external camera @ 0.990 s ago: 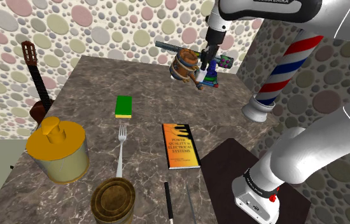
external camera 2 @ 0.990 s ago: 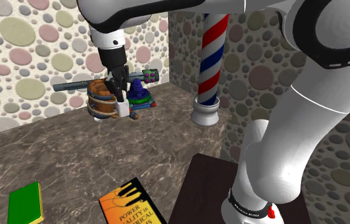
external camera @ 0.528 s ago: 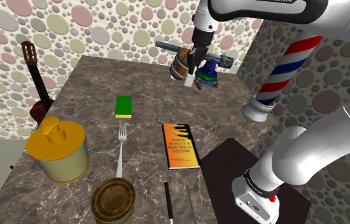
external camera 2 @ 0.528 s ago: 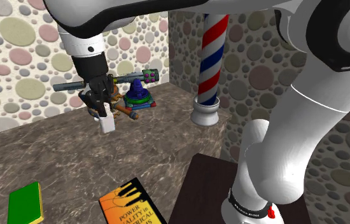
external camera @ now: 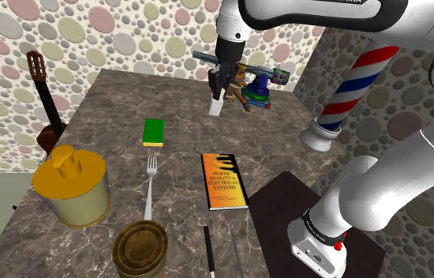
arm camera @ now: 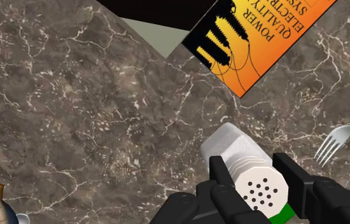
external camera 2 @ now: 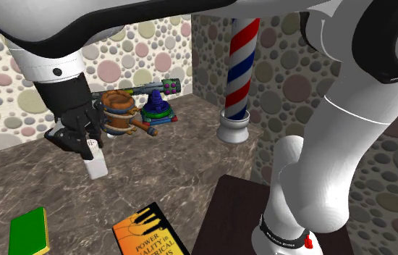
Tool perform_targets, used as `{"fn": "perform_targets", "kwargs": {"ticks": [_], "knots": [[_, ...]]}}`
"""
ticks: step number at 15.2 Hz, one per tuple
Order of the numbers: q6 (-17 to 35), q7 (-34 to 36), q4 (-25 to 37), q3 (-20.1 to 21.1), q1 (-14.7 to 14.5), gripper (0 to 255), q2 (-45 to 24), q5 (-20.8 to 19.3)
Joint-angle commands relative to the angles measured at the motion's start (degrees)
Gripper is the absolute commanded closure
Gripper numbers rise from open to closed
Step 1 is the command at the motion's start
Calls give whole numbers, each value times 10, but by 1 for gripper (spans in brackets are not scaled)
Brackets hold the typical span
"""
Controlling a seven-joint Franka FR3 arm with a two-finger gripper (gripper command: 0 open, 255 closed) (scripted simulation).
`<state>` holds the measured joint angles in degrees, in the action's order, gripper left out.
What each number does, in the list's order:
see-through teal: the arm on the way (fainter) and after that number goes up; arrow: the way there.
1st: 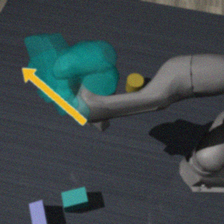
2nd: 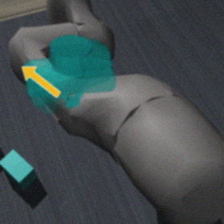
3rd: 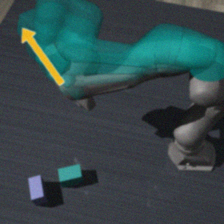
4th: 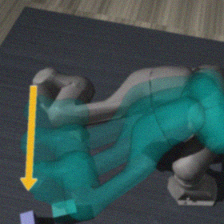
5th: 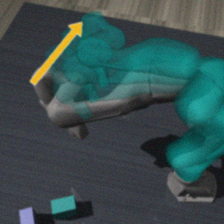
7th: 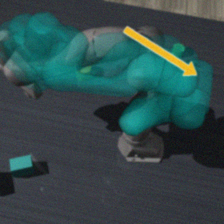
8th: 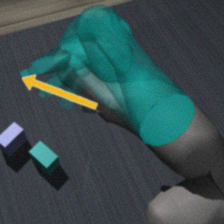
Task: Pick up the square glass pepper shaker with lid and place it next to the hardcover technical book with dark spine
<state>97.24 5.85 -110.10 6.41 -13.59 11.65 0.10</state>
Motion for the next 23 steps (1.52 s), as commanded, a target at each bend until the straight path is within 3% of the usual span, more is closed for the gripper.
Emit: {"fn": "perform_targets", "kwargs": {"ticks": [1, 9, 23], "knots": [[-2, 31, 15, 19, -12, 255, -13, 3], [-14, 143, 102, 82, -58, 255, -90, -3], [94, 144, -4, 83, -59, 255, -92, -3]]}}
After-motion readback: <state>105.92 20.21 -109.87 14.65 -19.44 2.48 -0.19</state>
